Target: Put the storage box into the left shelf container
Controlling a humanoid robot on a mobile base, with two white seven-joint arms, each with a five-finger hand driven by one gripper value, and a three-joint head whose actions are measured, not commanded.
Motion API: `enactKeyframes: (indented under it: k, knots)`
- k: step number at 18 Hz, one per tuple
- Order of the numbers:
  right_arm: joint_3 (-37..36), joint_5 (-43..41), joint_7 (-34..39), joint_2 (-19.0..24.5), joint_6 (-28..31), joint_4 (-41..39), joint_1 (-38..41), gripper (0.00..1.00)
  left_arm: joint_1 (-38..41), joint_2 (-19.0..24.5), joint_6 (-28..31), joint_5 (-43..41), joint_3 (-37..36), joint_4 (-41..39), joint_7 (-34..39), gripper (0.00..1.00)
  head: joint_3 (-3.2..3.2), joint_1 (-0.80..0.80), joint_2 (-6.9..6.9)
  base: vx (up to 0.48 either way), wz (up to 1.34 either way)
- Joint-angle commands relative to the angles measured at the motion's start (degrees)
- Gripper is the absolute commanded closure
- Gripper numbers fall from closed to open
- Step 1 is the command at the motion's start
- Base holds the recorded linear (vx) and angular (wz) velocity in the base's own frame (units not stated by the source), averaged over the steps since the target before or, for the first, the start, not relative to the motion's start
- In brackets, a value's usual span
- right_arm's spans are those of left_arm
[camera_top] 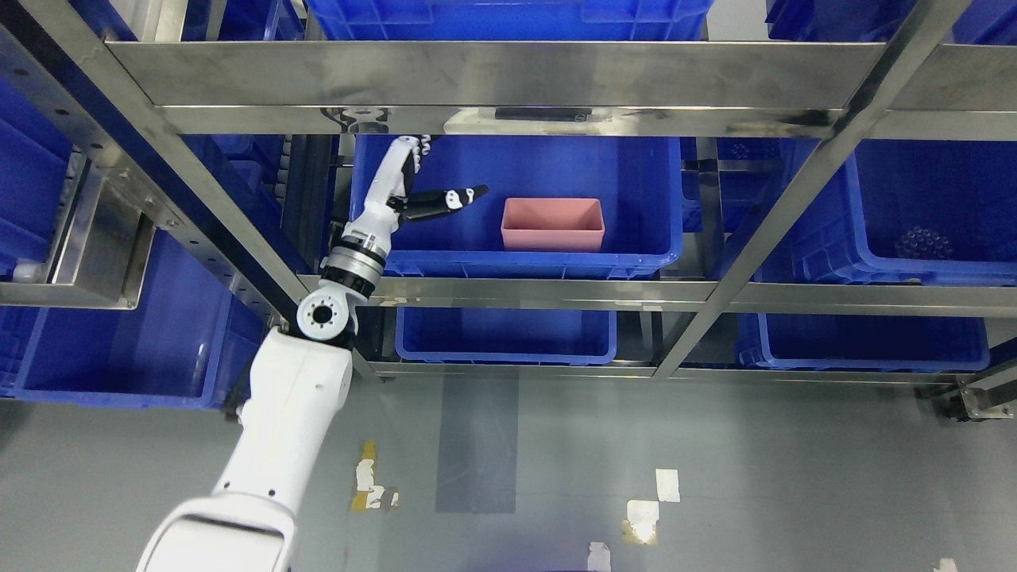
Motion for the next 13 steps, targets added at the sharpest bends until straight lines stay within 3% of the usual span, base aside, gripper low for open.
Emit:
enactKeyframes:
  k: [1, 4, 7, 13]
  knots:
    - [0.00, -1.23, -0.20, -1.00, 0.00, -1.00, -0.26, 0.00, 14.89, 1.00, 1.25, 12.73, 0.68, -25.68, 8.74, 0.02, 0.00, 0.00, 0.00, 0.000, 0.00]
    - [0.00, -1.23, -0.11, -1.00, 0.00, -1.00, -0.26, 0.00, 24.57, 1.00, 5.72, 12.73, 1.73, -40.81, 9.39, 0.02, 0.00, 0.00, 0.00, 0.000, 0.00]
    - [0.00, -1.23, -0.11, -1.00, 0.00, -1.00, -0.18, 0.00, 31.61, 1.00, 11.52, 12.73, 2.00, -50.49, 9.30, 0.02, 0.00, 0.00, 0.00, 0.000, 0.00]
    - [0.00, -1.23, -0.20, -1.00, -0.09, -1.00, -0.26, 0.00, 31.89, 1.00, 11.54, 12.65, 3.93, -52.37, 9.21, 0.02, 0.00, 0.00, 0.00, 0.000, 0.00]
